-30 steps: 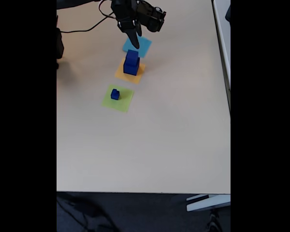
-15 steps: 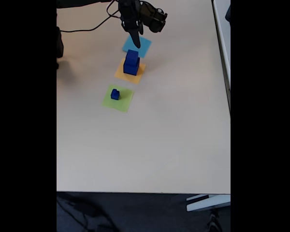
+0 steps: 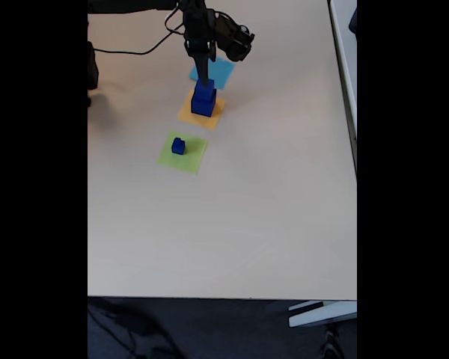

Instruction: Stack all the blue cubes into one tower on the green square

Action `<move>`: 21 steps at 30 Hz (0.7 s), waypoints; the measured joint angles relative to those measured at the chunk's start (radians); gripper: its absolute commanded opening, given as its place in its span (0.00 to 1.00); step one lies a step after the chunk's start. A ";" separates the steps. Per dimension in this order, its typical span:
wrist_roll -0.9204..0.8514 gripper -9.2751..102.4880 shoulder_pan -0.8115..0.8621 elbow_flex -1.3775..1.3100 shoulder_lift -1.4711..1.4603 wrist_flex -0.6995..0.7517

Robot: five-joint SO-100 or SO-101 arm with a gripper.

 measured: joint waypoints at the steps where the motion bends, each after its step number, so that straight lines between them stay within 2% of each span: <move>1: -0.006 0.42 0.006 0.017 0.000 -0.014; 13: -0.077 0.42 0.051 0.143 0.000 -0.114; 21: -0.084 0.38 0.051 0.206 0.002 -0.175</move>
